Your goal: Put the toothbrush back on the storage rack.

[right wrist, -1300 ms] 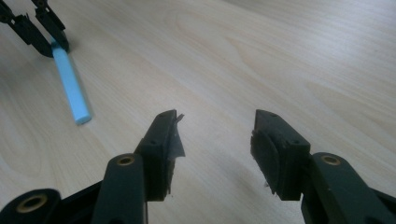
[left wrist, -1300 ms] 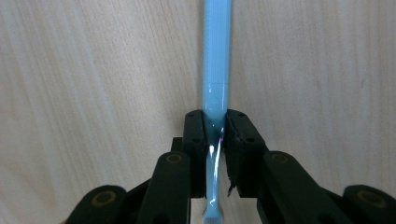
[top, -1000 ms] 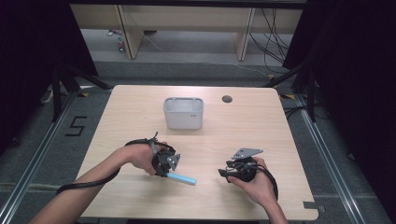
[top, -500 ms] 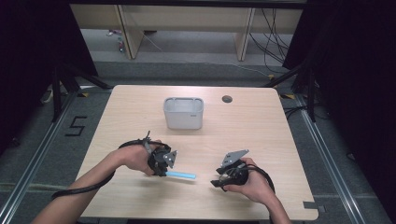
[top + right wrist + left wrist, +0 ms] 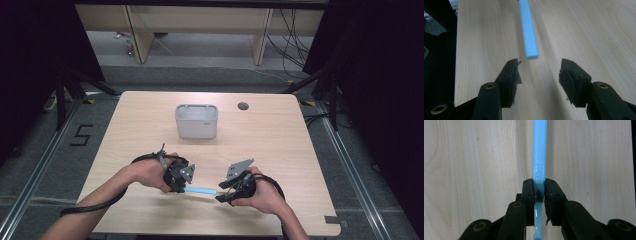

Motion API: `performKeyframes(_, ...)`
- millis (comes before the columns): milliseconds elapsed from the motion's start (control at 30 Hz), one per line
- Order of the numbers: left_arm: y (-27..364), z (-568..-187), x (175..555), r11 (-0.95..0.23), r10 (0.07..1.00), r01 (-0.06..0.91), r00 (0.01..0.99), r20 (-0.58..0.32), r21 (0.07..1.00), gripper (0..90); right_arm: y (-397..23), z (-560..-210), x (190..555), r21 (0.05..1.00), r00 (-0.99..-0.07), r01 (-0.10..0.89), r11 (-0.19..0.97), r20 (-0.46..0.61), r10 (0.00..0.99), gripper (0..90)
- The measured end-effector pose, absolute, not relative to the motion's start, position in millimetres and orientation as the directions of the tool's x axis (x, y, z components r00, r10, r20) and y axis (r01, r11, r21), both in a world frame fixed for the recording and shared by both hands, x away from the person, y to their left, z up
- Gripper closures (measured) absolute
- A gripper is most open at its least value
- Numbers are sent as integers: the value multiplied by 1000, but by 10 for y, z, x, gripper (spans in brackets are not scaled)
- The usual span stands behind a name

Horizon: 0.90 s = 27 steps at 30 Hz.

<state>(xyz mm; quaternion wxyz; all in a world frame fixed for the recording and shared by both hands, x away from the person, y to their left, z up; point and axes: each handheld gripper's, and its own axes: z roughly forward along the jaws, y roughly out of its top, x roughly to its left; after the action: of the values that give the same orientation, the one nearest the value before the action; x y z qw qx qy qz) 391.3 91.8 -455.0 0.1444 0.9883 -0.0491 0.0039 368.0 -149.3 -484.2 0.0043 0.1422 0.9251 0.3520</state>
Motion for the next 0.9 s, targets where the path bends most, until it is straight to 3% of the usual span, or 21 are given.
performKeyframes(567,795,-4535,3850,-940,-89,-97,995,38,327,781,-1299,-4877,3702,665,-964,258,701,127,234,707)
performKeyframes(867,791,-4537,3846,-941,-97,-105,994,41,322,781,-1299,-4879,3705,663,-967,247,707,117,228,729)
performKeyframes(900,790,-4535,3846,-941,-99,-107,994,41,321,782,-1297,-4877,3687,654,-958,280,703,143,249,728)
